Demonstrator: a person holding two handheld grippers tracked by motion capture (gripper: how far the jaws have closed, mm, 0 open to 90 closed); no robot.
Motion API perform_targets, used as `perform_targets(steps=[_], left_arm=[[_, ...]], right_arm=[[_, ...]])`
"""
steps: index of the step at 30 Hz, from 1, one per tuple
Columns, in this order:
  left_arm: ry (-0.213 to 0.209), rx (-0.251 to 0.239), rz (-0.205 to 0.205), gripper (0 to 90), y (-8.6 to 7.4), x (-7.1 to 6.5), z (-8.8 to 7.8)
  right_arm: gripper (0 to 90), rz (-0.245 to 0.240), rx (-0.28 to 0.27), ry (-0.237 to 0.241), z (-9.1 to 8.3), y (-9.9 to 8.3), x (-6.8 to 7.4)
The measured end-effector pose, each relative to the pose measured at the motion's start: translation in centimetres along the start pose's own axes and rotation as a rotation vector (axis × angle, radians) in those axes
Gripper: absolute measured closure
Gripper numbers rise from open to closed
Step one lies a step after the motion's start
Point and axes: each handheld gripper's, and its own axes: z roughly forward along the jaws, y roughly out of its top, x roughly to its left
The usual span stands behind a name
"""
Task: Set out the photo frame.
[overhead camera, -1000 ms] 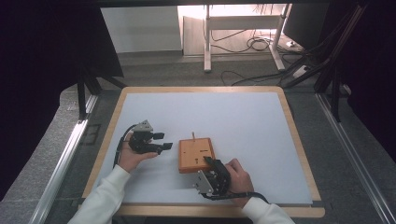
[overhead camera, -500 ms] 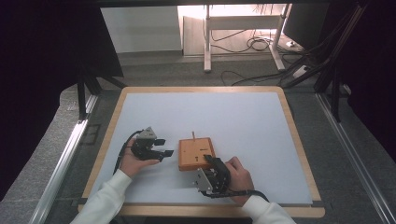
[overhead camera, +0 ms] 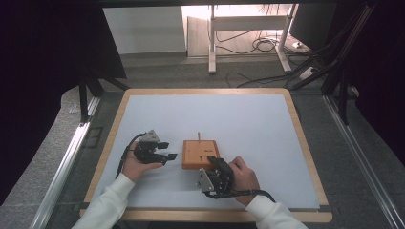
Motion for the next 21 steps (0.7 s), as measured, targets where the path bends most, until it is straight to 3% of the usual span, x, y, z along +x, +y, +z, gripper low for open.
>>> perform_targets(steps=[6, 9, 16, 21], left_arm=[[0.001, 0.003, -0.004, 34.9, -0.1, 0.1, 0.1], [0.002, 0.004, -0.001, 34.9, -0.1, 0.1, 0.1], [0.0, 0.006, 0.003, 35.0, -0.1, 0.2, 0.1], [-0.002, 0.006, -0.003, 35.1, -0.2, 0.2, 0.2]], right_arm=[[69.3, 0.019, 0.007, 0.044, 0.1, 0.4, -2.3], [69.4, 0.042, -0.001, 0.091, 0.4, 0.6, -3.7], [69.5, 0.051, -0.014, 0.129, 0.5, 1.0, -4.6], [69.7, 0.1, -0.034, 0.176, -0.1, 1.2, -5.4]])
